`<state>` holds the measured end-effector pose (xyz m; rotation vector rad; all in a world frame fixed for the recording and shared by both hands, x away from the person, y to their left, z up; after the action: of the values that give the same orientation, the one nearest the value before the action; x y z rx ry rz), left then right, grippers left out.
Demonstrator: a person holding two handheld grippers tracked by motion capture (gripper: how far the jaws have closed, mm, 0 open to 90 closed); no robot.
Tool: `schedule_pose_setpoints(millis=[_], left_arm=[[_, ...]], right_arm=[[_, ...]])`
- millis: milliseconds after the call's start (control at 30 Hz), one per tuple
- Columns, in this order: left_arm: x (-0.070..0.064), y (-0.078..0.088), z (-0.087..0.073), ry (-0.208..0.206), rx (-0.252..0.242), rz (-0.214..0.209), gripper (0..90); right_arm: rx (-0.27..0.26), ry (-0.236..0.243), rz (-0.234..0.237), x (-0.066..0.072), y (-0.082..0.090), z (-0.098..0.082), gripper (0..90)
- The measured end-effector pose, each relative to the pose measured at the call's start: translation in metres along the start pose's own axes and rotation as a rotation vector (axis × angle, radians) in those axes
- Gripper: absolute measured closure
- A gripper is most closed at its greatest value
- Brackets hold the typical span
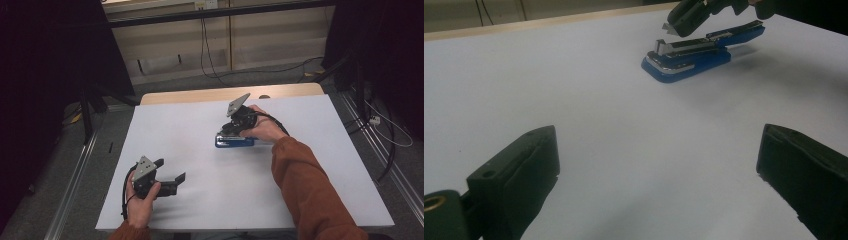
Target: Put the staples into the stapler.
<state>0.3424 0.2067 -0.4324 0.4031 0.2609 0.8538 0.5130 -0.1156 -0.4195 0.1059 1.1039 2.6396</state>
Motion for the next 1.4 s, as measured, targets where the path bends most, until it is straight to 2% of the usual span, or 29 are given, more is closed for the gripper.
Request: schedule_pose_setpoints(millis=[167,667,1400], left_arm=[[-0.0004,0.0002,0.0002,-0.004,-0.002,0.001,3.7],[0.0001,0.0000,-0.0001,0.001,0.002,-0.001,3.7],[-0.0002,-0.0007,-0.0002,0.002,0.005,-0.002,3.7]], right_arm=[[0.032,0.014,0.011,-0.0011,-0.0019,0.0001,79.3],[0.058,0.032,0.056,0.0003,-0.0031,-0.0036,79.3],[0.069,0.058,0.057,0.0000,-0.0059,-0.0039,79.3]])
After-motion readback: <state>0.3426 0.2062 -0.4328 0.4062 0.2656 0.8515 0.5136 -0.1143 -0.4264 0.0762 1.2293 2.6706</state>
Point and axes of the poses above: each handheld gripper's, and its own axes: y roughly backward along the jaws, z roughly out of its top, x roughly to its left, the point moved 1 cm from there along -y, roughly forward along the jaws, and after that the axes turned 3 degrees about z, right-handed, at the moved point
